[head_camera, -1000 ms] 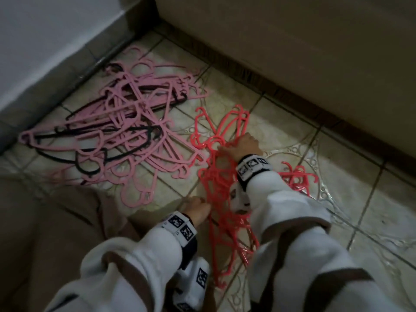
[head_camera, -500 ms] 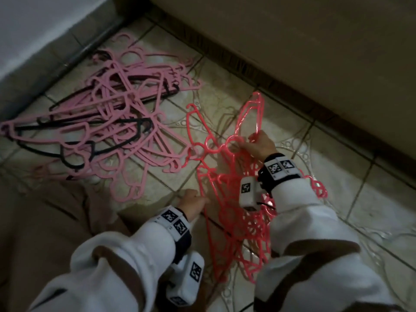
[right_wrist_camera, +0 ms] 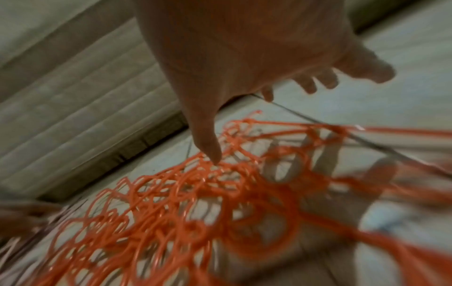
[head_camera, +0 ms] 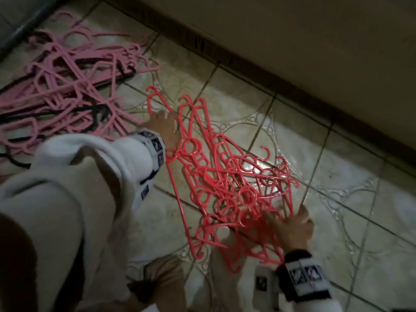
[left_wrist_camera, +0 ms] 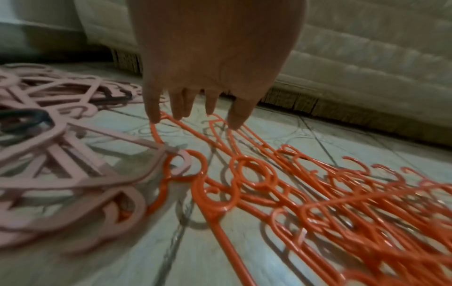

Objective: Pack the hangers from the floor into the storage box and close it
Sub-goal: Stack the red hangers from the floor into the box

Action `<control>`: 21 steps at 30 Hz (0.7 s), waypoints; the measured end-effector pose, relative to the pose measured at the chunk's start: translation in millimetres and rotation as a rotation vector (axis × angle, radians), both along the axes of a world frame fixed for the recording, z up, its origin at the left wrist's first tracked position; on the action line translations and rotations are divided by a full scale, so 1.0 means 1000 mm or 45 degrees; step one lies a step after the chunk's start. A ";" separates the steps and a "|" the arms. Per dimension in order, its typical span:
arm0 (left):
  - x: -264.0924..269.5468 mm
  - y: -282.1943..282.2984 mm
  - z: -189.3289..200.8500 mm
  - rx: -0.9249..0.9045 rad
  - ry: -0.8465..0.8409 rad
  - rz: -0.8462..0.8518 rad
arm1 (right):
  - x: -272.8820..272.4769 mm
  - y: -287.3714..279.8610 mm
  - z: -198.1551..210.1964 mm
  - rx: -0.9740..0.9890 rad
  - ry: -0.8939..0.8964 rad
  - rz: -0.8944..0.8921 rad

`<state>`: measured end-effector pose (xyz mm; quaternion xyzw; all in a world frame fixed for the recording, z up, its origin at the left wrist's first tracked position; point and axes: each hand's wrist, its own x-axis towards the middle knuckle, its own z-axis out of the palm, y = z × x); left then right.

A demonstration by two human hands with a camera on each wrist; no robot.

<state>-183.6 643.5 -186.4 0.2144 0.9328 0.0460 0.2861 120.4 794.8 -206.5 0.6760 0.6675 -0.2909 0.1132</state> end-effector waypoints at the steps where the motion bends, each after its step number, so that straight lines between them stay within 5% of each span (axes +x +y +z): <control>1: -0.005 0.002 0.000 -0.020 -0.022 0.032 | 0.013 -0.010 -0.006 -0.067 -0.026 -0.087; 5: -0.014 0.004 -0.007 -0.226 -0.309 0.012 | 0.022 -0.028 -0.024 -0.066 -0.204 -0.042; 8: -0.019 -0.001 -0.021 -0.298 -0.260 -0.012 | 0.005 -0.026 -0.029 0.077 -0.249 0.143; 13: -0.015 0.009 -0.027 0.062 -0.295 -0.007 | -0.029 -0.020 -0.037 -0.003 -0.091 0.280; 18: -0.005 0.003 -0.026 0.104 -0.383 0.006 | -0.054 -0.011 -0.021 -0.018 0.004 0.322; 21: 0.007 0.000 -0.016 0.187 -0.093 0.093 | -0.062 0.005 -0.023 -0.082 0.144 0.283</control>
